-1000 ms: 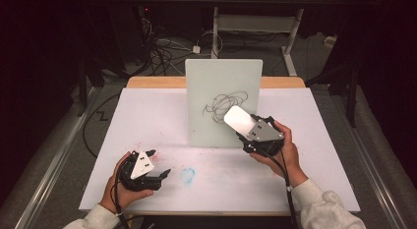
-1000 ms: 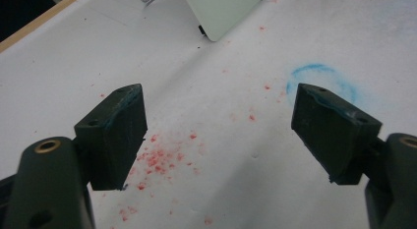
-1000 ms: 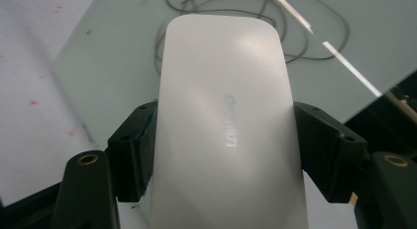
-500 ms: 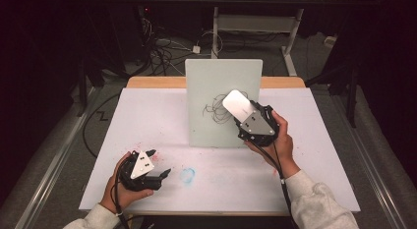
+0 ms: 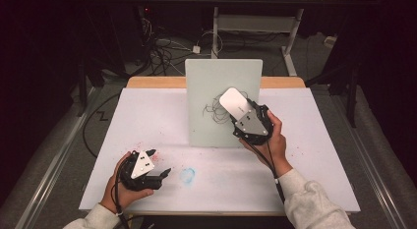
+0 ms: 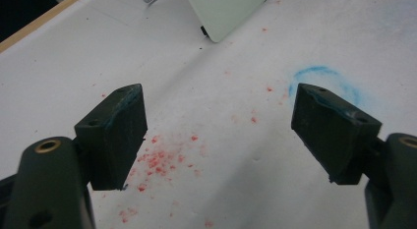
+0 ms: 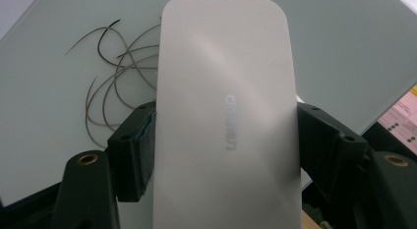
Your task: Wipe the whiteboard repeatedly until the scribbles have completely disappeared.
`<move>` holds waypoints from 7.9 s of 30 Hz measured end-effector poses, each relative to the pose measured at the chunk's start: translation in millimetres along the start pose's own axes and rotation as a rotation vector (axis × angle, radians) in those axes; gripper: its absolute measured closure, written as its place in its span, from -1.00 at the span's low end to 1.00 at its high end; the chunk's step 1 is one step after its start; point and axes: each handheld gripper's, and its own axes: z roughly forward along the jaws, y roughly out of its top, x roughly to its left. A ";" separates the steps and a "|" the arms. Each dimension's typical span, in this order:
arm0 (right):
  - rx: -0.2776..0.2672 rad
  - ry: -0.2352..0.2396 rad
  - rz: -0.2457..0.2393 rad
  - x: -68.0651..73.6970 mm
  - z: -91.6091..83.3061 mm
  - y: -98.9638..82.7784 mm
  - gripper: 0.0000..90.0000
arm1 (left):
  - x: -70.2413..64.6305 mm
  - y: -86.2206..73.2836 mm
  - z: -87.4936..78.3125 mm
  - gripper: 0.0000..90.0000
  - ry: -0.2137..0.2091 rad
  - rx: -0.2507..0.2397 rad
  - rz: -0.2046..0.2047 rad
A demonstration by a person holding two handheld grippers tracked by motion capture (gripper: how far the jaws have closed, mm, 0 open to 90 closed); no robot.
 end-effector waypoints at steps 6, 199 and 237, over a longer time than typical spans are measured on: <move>0.012 -0.041 0.000 7.2 5.1 -2.5 -0.30 | 0.4 -0.1 -0.1 -0.53 0.002 -0.002 -0.002; 0.096 -0.075 0.048 58.4 4.4 -24.1 -0.30 | -0.3 0.6 -5.0 -0.52 0.013 -0.002 0.006; 0.076 -0.179 0.111 13.1 14.9 17.3 -0.31 | -1.0 0.5 -2.9 -0.52 0.004 0.002 0.005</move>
